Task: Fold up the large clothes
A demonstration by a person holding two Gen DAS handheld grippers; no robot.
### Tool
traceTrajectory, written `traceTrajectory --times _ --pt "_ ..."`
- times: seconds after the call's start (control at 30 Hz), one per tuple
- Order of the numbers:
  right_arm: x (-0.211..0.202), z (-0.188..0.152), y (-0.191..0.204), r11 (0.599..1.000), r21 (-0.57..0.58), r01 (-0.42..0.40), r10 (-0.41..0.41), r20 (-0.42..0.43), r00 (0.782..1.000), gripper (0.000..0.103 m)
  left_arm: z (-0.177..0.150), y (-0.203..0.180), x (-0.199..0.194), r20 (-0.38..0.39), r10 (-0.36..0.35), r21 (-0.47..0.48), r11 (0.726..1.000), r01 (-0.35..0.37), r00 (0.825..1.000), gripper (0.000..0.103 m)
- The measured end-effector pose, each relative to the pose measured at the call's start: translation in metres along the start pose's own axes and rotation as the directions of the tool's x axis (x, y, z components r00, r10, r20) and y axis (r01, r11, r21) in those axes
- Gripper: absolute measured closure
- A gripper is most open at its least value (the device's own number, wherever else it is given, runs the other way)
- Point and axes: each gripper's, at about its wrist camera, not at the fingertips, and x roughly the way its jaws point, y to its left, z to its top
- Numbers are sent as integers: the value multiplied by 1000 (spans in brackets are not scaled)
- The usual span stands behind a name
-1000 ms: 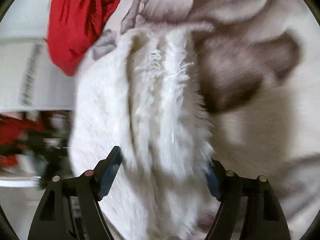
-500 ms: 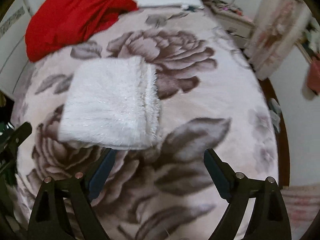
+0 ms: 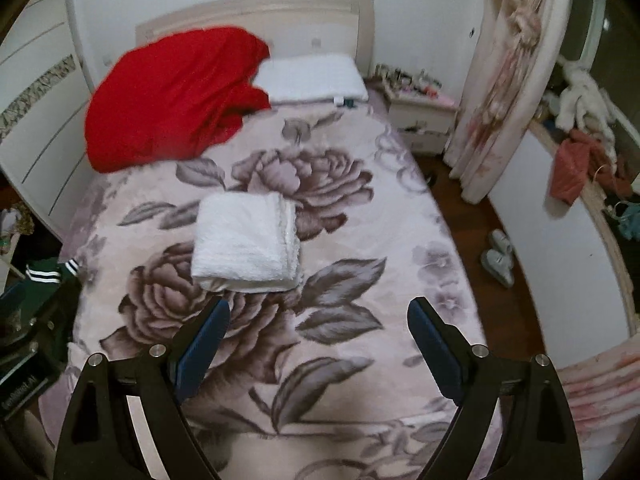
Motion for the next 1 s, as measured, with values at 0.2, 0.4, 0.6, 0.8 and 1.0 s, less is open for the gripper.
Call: traceTrajectory --times 0.2,0.4,0.6,0.8,1.0 --pt "-107 -13 -6 1000 -23 -21 23 78 997 11 -3 -1 -73 40 14 -39 999 -12 999 1" --pt "-190 -32 -14 999 -37 -27 33 155 987 11 -12 -5 -125 98 54 -41 998 -50 994 1" --pt "-245 -53 -23 998 -50 -32 41 198 979 11 -24 -7 -154 128 55 -45 998 -49 990 1" --pt "-275 -67 -28 998 -53 -45 56 226 972 9 -32 -11 -168 157 66 -40 997 -60 985 1" --pt "-288 -76 -32 997 -50 -54 65 236 970 6 -35 -14 -180 190 90 -31 996 -85 978 1"
